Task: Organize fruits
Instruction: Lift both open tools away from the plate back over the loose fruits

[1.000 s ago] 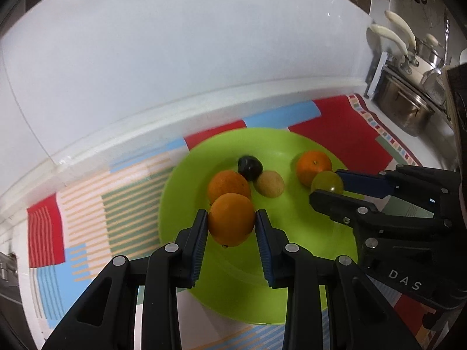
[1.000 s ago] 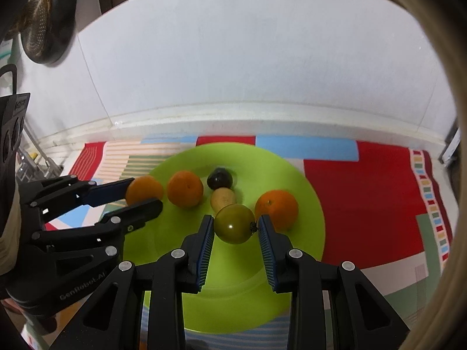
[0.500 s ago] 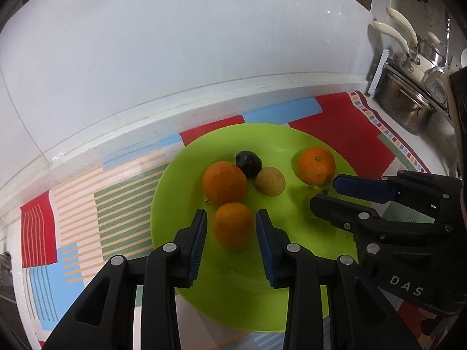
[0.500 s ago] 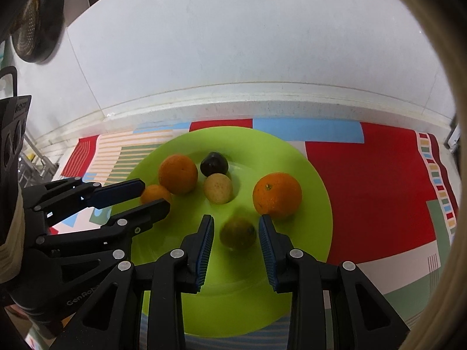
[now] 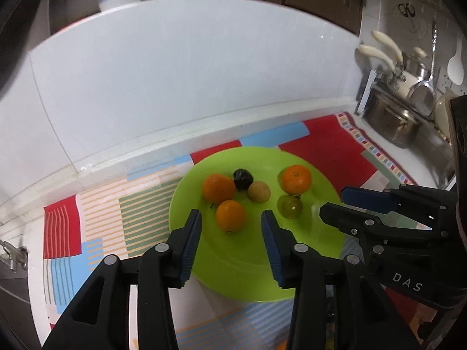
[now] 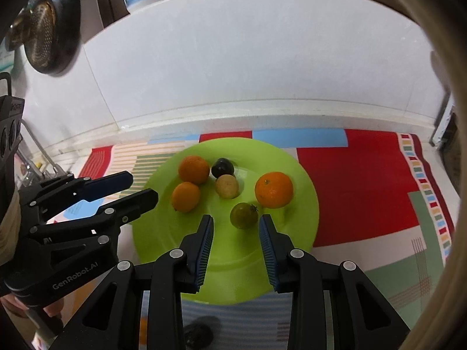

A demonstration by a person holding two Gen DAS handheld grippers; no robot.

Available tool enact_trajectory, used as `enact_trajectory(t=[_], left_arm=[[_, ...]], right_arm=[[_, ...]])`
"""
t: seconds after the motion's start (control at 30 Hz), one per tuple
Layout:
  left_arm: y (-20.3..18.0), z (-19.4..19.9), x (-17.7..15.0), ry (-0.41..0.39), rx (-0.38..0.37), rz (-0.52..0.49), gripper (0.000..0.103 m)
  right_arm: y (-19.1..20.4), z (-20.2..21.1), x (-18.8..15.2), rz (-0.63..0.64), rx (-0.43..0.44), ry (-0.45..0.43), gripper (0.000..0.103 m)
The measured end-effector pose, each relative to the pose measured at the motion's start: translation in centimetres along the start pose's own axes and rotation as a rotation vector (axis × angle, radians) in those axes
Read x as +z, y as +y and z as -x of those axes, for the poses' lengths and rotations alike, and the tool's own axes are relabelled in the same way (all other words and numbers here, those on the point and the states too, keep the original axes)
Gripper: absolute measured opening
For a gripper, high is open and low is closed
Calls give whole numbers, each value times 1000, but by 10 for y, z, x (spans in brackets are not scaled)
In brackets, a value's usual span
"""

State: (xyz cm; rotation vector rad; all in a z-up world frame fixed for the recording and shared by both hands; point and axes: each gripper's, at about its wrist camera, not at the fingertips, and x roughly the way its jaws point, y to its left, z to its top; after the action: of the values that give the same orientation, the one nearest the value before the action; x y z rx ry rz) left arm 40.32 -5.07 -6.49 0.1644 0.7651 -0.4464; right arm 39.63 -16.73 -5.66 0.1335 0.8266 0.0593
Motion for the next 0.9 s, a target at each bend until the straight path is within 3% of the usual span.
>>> enact_trajectory(t=[0.17,0.23,0.47,0.9], left_arm=[[-5,22,-2,-37,-11,-5,47],[-7,32,-2,-55,-16,-9,50],[-11,68,-4,-125,0,-15,65],[-22,125,-28,-202,6,-74,80]], right_arm=[[2,24,-2,-11,-9,-39,35],[4,34,-3,-13,-12,-54,42],[13,64,-9,-13,-25,-105,43],[31,123,-38,-39,-67,-196,54]])
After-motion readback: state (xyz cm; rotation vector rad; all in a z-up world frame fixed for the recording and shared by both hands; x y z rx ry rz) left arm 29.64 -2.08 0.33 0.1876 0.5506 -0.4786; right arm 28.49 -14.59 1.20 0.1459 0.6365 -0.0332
